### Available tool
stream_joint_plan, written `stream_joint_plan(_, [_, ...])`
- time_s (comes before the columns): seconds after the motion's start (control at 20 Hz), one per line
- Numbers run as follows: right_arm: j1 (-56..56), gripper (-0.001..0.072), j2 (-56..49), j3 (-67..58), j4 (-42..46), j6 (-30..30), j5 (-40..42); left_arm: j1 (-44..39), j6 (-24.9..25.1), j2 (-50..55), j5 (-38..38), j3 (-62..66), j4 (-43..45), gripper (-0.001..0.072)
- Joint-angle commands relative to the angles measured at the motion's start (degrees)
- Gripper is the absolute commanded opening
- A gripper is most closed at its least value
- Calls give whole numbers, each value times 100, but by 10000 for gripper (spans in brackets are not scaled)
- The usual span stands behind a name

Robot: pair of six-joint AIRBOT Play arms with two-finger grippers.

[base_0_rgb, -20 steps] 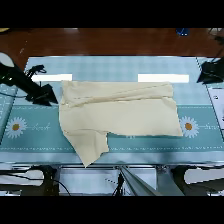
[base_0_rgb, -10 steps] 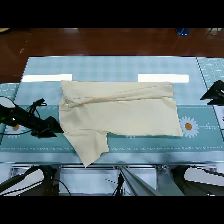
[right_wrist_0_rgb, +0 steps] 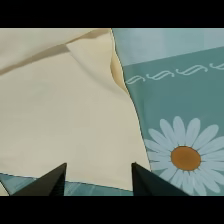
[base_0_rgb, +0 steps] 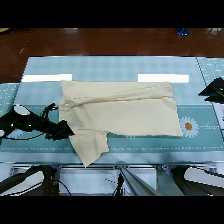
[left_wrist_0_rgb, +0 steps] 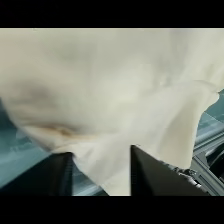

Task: Fold the shirts.

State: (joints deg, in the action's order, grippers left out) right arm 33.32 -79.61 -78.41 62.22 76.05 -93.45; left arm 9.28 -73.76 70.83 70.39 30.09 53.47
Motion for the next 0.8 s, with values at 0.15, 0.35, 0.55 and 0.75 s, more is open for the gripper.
stream_joint_plan(0.15, [9,479,114,11,470,-7,37,-450,-44,260,-348,-26,-232,24])
stream_joint_plan(0.35, [181,482,114,719,723,17,42,-267,17,216,-94,-15,-232,23])
stream_joint_plan(0.55, [168,497,114,2186,625,-369,334,-247,175,61,-72,-15,-234,23])
stream_joint_plan(0.75, [170,497,114,2809,737,-614,859,-247,264,-44,17,-15,-236,23])
